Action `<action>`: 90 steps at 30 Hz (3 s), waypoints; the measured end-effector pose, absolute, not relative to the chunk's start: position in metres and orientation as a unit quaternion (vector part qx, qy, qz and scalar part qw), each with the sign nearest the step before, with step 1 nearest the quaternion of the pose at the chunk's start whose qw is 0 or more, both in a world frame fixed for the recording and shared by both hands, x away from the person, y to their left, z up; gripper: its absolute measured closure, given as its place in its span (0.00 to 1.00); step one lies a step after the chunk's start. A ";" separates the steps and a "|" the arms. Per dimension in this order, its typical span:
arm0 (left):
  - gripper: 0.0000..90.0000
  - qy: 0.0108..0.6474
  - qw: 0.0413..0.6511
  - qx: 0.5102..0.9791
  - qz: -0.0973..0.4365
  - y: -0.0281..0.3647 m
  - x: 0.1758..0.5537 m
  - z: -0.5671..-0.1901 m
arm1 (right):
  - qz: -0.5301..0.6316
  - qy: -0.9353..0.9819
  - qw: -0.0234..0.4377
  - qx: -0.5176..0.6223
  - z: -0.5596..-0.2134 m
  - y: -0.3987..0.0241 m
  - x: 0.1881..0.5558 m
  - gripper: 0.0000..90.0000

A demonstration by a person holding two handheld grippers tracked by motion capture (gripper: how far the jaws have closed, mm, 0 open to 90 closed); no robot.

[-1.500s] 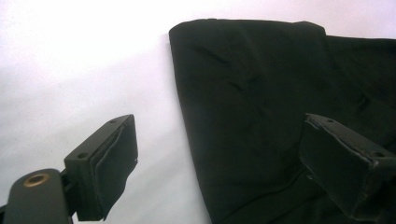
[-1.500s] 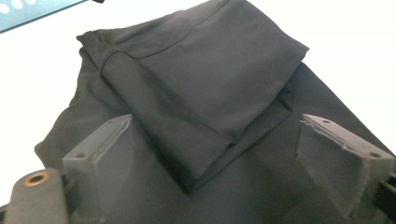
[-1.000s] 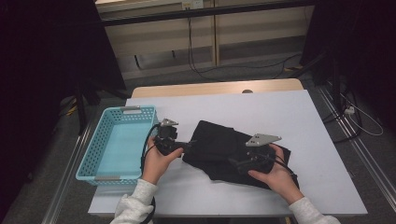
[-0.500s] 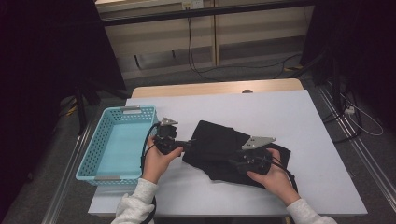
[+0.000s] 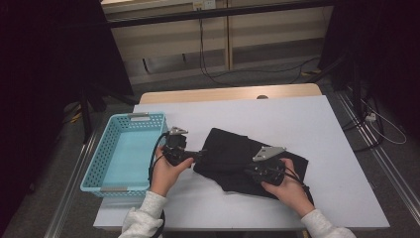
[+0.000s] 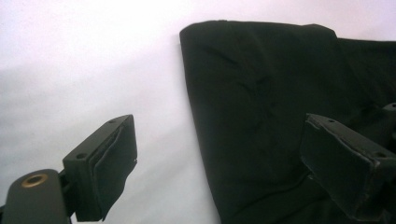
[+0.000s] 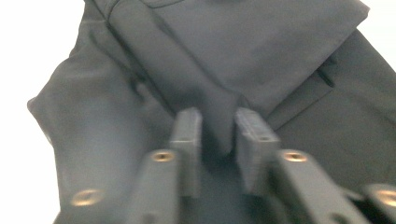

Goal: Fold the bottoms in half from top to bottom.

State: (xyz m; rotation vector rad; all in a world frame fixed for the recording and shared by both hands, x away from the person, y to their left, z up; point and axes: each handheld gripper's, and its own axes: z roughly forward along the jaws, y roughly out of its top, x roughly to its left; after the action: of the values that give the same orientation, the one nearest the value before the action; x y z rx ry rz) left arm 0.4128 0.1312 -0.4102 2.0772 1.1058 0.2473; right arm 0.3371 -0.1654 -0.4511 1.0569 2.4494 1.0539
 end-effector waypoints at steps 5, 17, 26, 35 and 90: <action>0.13 0.443 0.383 0.804 0.102 0.137 0.411 -0.408 | 0.373 0.845 0.119 0.364 -0.449 -0.167 0.338 0.99; 0.13 0.439 0.385 0.806 0.098 0.137 0.409 -0.406 | 0.393 0.840 0.117 0.355 -0.438 -0.175 0.331 0.99; 0.13 0.437 0.384 0.807 0.098 0.136 0.409 -0.406 | 0.392 0.839 0.116 0.359 -0.438 -0.186 0.326 0.99; 0.13 0.438 0.383 0.808 0.095 0.136 0.409 -0.407 | 0.391 0.840 0.114 0.357 -0.438 -0.193 0.320 0.99; 0.11 0.436 0.377 0.811 0.102 0.136 0.407 -0.406 | 0.393 0.836 0.123 0.362 -0.434 -0.213 0.307 0.99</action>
State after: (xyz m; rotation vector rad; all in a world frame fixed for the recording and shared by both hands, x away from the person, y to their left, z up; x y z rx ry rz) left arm 0.4071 0.1360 -0.4063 2.0734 1.1135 0.2602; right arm 0.3075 -0.2134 -0.4343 1.0576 2.4396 1.1464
